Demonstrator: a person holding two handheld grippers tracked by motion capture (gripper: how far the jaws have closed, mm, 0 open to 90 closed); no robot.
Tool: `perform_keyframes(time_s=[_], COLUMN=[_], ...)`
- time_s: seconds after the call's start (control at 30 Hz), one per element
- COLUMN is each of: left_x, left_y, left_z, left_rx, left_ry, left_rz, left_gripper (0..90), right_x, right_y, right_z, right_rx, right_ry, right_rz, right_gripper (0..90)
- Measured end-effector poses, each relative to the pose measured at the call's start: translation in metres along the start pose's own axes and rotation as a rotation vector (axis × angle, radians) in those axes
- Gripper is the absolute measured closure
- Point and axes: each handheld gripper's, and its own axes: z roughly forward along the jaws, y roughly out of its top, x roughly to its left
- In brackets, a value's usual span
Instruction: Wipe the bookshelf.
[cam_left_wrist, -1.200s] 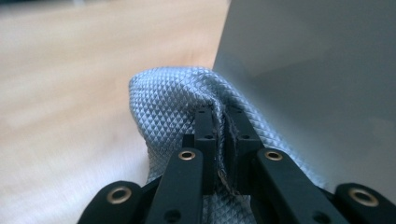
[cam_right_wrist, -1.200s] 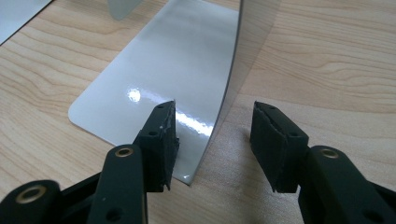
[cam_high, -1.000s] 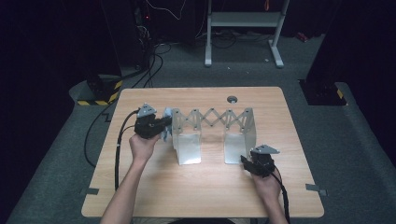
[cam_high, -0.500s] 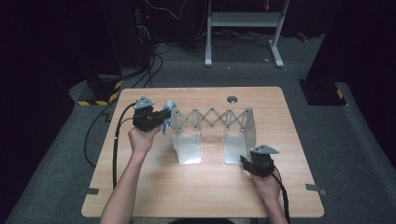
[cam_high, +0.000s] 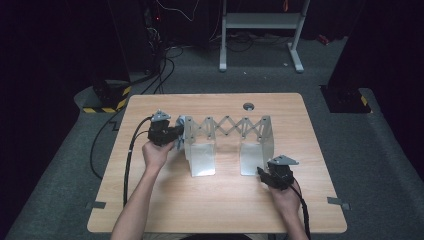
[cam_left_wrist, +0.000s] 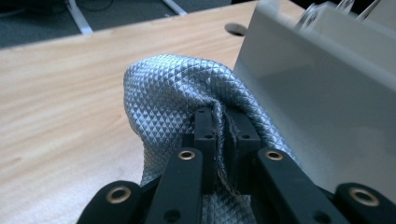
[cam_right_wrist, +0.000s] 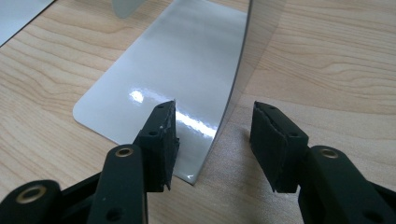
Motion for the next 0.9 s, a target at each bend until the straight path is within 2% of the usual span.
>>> perform_keyframes(time_s=[0.03, 0.3, 0.43, 0.57, 0.77, 0.9], left_x=[0.003, 0.011, 0.018, 0.020, 0.022, 0.015], left_y=[-0.005, -0.020, -0.032, -0.039, -0.049, -0.058], left_z=[0.004, 0.012, 0.021, 0.024, 0.017, 0.004], left_rx=[0.010, 0.071, 0.114, 0.139, 0.161, 0.163], left_ry=[0.008, 0.031, 0.047, 0.056, 0.063, 0.052], left_rz=[-0.013, -0.020, -0.046, -0.053, -0.041, -0.020], left_gripper=[84.1, 84.0, 83.9, 83.9, 83.8, 83.8], right_x=[0.000, 0.000, 0.000, 0.000, 0.000, 0.000], right_y=[0.000, 0.000, 0.000, 0.000, 0.000, 0.000], right_z=[0.000, 0.000, 0.000, 0.000, 0.000, 0.000], right_rx=[0.000, 0.000, -0.001, -0.001, 0.000, 0.000], right_ry=[0.000, 0.000, 0.001, 0.001, 0.002, 0.002], right_rz=[0.000, 0.000, 0.001, 0.001, 0.001, 0.001], right_gripper=[51.5, 51.5, 51.4, 51.4, 51.4, 51.4])
